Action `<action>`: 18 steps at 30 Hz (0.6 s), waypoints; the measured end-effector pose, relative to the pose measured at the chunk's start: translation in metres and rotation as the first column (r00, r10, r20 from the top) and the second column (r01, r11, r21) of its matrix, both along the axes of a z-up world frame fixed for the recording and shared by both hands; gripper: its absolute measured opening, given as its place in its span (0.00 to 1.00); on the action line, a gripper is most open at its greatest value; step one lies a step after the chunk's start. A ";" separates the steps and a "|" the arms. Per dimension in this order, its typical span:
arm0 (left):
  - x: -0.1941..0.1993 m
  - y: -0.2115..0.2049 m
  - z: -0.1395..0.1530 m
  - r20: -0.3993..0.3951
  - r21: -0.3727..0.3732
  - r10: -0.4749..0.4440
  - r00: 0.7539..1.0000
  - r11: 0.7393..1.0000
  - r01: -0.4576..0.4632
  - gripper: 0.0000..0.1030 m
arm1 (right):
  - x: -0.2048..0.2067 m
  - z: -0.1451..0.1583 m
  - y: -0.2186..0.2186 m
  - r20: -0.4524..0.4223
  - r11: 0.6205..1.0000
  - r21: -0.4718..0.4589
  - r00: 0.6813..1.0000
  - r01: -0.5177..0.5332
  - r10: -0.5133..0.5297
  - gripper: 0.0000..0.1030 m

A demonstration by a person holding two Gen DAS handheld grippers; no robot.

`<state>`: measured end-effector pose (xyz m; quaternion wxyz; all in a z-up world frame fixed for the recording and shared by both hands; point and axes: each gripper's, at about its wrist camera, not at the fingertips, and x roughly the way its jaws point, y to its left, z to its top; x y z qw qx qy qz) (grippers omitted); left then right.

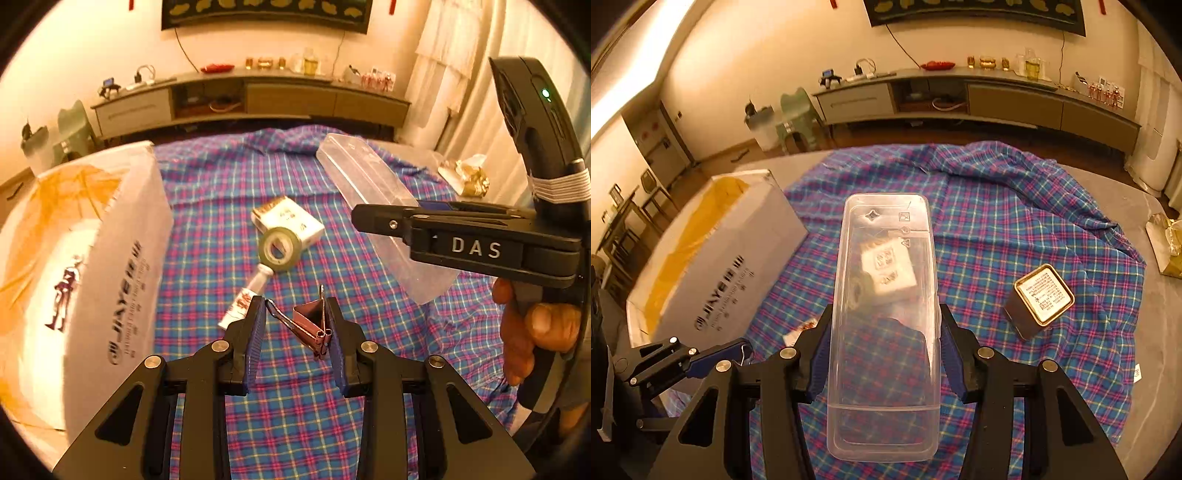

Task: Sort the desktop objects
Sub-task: 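Grasp and lift the brown binder clip with left tool while right tool lifts the clear case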

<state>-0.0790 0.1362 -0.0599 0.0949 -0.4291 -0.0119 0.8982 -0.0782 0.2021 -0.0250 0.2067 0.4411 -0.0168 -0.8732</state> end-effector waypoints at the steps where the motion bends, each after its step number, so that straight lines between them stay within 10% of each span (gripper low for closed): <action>1: 0.001 -0.001 0.003 -0.007 0.002 0.003 1.000 1.000 -0.003 0.32 | 0.002 0.003 0.001 -0.010 1.000 -0.015 1.000 0.000 0.000 0.51; 18: 0.006 -0.042 0.036 -0.092 0.038 0.052 0.994 0.998 -0.048 0.32 | 0.028 0.033 -0.027 -0.101 0.998 -0.013 0.993 -0.057 0.055 0.51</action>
